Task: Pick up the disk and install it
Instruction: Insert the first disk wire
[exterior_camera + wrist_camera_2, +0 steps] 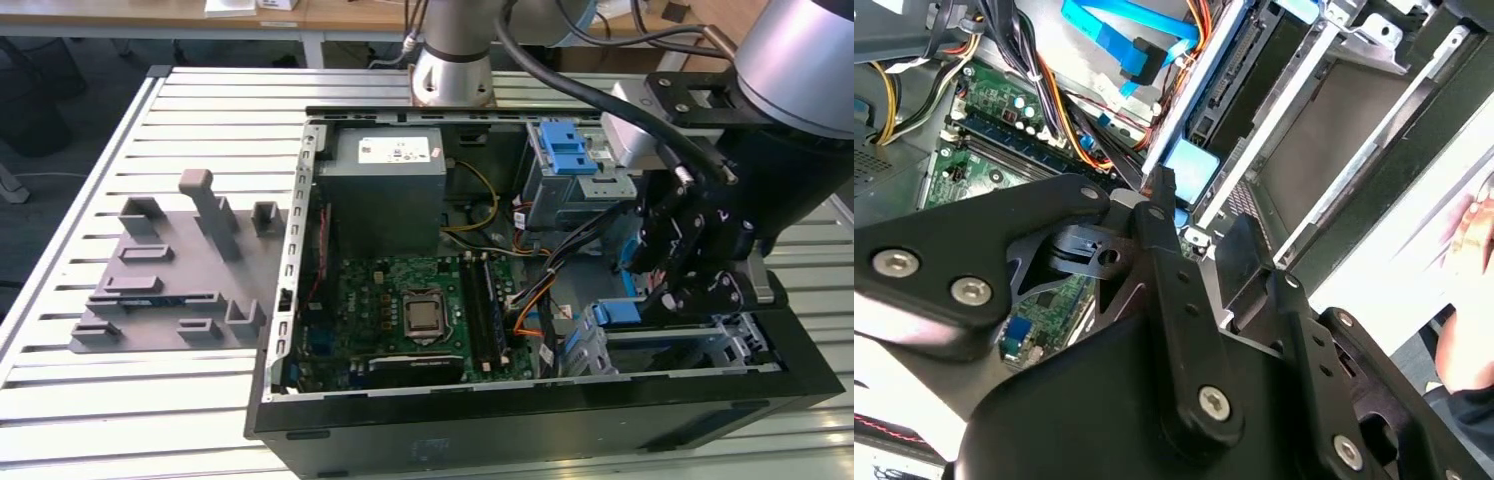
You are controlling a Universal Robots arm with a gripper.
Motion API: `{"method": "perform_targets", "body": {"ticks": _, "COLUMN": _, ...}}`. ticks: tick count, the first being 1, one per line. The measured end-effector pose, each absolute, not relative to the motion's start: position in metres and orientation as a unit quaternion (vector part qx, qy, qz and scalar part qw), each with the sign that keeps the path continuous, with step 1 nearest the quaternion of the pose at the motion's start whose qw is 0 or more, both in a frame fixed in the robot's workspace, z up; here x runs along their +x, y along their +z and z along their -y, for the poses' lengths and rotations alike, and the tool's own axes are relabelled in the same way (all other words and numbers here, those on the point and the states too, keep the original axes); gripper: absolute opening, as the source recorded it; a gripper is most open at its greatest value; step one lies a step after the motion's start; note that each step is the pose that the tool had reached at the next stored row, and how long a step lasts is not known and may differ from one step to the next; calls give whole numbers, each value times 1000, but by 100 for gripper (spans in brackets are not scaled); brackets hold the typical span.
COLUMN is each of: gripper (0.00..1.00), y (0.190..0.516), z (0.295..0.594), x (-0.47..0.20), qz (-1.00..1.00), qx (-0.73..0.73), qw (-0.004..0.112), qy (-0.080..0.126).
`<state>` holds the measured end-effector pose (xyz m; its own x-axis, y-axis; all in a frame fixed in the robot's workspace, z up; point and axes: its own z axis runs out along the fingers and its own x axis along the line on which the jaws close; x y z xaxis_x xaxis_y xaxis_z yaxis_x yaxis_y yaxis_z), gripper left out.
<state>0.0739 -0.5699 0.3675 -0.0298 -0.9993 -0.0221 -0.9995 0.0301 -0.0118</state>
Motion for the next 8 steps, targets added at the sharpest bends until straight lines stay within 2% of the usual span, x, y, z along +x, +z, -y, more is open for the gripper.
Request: {"method": "perform_targets", "body": {"ticks": 8, "gripper": 44, "y": 368, "z": 570, "x": 86, "qz": -718, "qx": -696, "qw": 9, "qy": 6}}
